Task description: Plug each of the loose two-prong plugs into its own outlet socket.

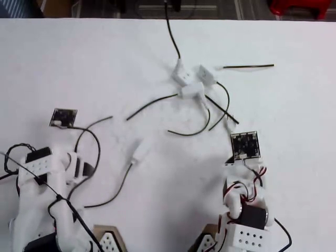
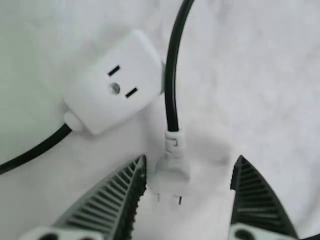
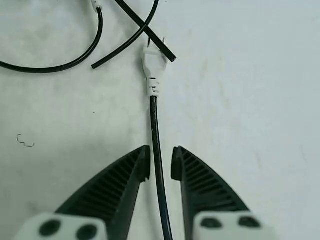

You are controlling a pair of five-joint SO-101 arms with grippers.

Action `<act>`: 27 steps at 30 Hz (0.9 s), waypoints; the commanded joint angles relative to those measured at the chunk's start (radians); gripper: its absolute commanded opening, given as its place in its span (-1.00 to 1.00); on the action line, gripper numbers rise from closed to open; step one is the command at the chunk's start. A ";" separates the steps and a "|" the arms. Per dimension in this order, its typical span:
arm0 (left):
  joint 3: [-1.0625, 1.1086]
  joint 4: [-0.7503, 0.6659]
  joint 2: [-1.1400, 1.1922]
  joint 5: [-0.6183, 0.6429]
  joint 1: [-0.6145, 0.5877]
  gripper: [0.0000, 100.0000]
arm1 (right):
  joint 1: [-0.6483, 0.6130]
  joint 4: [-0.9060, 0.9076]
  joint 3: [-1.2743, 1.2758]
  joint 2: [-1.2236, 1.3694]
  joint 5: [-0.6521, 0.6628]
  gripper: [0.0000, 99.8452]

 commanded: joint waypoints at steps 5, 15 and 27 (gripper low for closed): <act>0.020 -0.008 0.004 -0.003 0.005 -0.64 | -0.007 -0.001 -0.003 -0.007 0.008 -0.84; 0.026 -0.014 0.004 -0.006 0.008 -0.90 | -0.007 -0.001 -0.003 -0.007 0.008 -0.84; -0.025 -0.034 -0.005 -0.002 0.053 -0.96 | -0.005 -0.001 -0.003 -0.007 0.008 -0.84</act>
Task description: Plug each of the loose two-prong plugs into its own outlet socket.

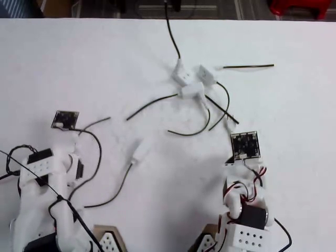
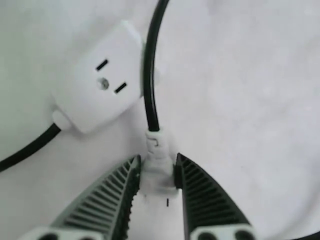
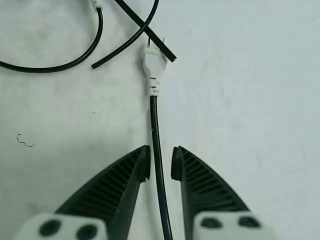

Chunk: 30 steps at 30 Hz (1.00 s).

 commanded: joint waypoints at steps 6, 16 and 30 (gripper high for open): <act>-0.149 -0.018 -0.007 0.157 0.090 -0.96 | -0.005 -0.001 -0.003 -0.007 0.008 -0.84; -0.341 -0.018 -0.007 0.356 0.403 -0.96 | -0.005 -0.002 -0.003 -0.007 0.008 -0.84; -0.632 -0.026 -0.070 0.583 0.766 -0.96 | -0.004 -0.005 -0.003 -0.008 0.051 -0.84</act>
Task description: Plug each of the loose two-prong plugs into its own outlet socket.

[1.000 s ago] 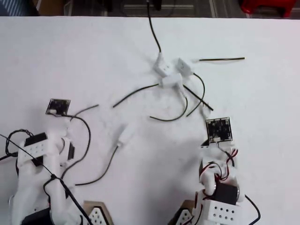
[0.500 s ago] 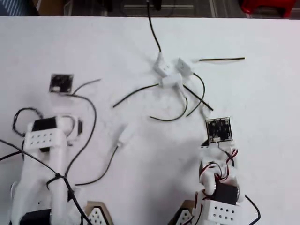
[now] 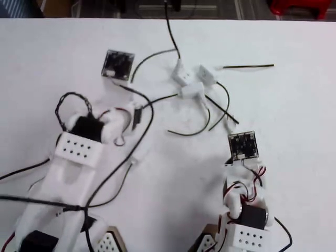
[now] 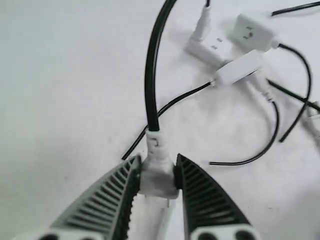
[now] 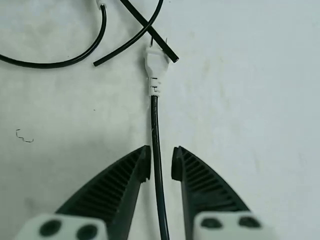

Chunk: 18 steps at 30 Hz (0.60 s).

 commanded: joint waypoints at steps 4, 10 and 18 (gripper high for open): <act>0.023 -0.141 -0.237 0.118 0.145 -0.96 | -0.004 -0.005 -0.003 -0.008 0.014 -0.84; 0.330 -0.483 -0.538 0.267 0.153 -0.96 | -0.002 -0.019 -0.003 -0.008 0.014 -0.84; 0.638 -0.761 -0.915 0.282 0.159 -0.96 | -0.002 -0.018 -0.003 -0.008 0.015 -0.84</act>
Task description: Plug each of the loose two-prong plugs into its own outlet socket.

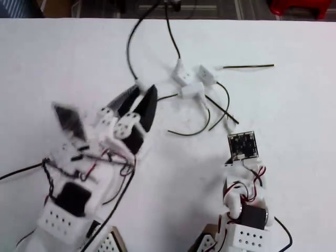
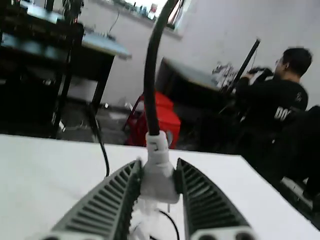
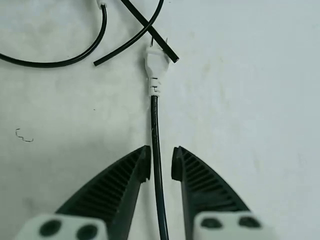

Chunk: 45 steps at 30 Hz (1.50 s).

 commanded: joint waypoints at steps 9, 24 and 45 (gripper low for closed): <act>0.109 -0.193 -0.329 0.127 0.053 -0.95 | -0.002 -0.013 -0.003 -0.008 0.009 -0.84; 0.341 -0.384 -0.504 0.979 0.065 -0.95 | -0.008 -0.007 -0.046 -0.007 0.003 -0.84; 0.508 -0.516 -0.503 0.876 0.071 -0.95 | -0.206 0.501 -1.359 1.162 0.031 -0.97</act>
